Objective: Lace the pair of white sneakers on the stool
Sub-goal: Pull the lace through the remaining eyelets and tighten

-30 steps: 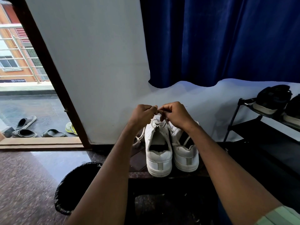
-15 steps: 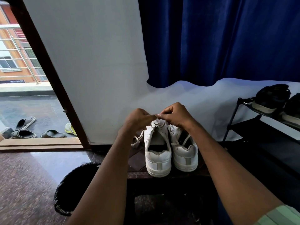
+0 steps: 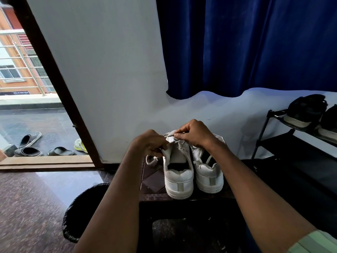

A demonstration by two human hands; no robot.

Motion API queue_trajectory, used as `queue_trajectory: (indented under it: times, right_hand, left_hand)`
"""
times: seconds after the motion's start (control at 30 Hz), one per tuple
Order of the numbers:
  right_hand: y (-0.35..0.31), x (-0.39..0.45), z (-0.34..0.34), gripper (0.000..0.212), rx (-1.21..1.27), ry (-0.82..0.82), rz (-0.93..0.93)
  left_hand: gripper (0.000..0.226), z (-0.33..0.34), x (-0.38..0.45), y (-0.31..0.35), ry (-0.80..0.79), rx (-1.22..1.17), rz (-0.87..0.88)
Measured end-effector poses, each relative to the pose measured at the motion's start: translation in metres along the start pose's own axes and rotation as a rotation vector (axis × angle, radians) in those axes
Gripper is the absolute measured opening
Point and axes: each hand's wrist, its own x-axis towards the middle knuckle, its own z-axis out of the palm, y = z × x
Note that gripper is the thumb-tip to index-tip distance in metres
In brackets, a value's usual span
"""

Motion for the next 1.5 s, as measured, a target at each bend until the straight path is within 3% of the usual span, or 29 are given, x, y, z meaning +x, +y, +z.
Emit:
queue_trajectory:
  times: [0.23, 0.47, 0.73, 0.8, 0.93, 1.5]
  right_hand:
    - [-0.003, -0.001, 0.004, 0.008, -0.081, 0.047, 0.045]
    - [-0.008, -0.002, 0.002, 0.007, -0.095, 0.013, 0.001]
    - [-0.007, -0.006, -0.001, 0.01, 0.165, -0.019, 0.099]
    - [-0.007, -0.005, -0.001, 0.011, 0.086, -0.01, 0.084]
    - [-0.01, -0.004, 0.0, 0.003, -0.066, -0.012, 0.056]
    - [-0.021, -0.009, 0.002, 0.002, -0.183, -0.018, 0.038]
  left_hand:
    - [0.007, 0.0, 0.002, -0.002, 0.014, -0.015, -0.028]
    - [0.024, 0.0, 0.002, -0.004, 0.009, -0.025, -0.036]
    - [0.018, 0.0, 0.001, -0.003, -0.014, -0.042, -0.05]
    - [0.008, -0.001, -0.001, -0.004, -0.013, -0.045, -0.06]
    - [0.017, -0.001, -0.004, -0.003, -0.004, -0.037, -0.065]
    - [0.008, -0.003, -0.004, -0.003, -0.04, 0.0, -0.052]
